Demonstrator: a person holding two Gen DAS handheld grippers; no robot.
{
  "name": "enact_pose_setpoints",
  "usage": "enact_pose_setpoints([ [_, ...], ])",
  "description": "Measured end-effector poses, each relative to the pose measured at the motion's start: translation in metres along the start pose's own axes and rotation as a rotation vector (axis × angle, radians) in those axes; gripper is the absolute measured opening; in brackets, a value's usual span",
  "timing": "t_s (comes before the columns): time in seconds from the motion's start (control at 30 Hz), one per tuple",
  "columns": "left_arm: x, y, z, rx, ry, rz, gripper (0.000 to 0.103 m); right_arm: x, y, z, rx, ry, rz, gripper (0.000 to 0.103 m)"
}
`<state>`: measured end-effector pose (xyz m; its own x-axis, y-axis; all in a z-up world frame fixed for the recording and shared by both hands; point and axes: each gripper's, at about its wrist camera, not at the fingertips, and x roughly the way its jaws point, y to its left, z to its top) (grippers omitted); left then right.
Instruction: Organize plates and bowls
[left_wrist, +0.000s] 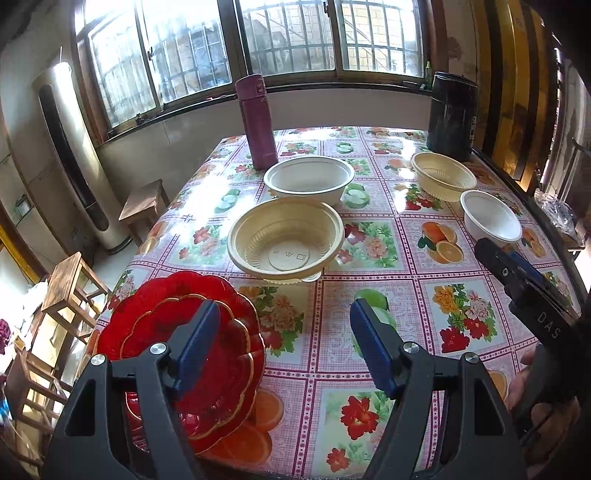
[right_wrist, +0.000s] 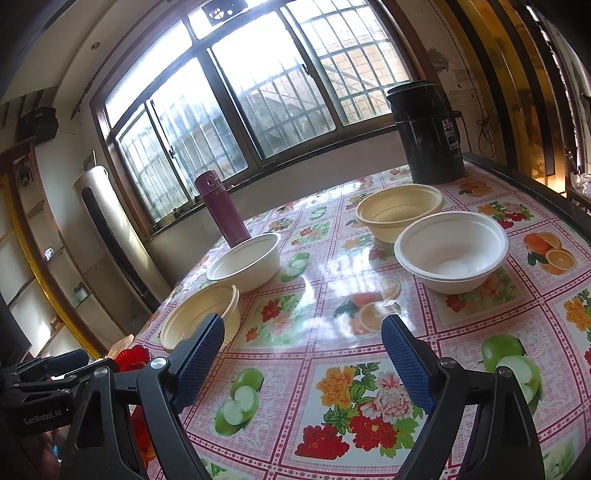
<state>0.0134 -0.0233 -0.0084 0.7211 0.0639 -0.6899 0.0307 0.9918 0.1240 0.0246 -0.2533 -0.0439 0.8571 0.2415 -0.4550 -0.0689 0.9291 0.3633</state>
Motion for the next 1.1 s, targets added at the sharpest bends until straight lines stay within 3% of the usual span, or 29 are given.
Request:
enact_pose_setpoints([
  [1.1,0.0105,-0.0036,0.0010,-0.007,0.032,-0.020,0.073,0.0061,0.0026,-0.0014,-0.003,0.037,0.002,0.089],
])
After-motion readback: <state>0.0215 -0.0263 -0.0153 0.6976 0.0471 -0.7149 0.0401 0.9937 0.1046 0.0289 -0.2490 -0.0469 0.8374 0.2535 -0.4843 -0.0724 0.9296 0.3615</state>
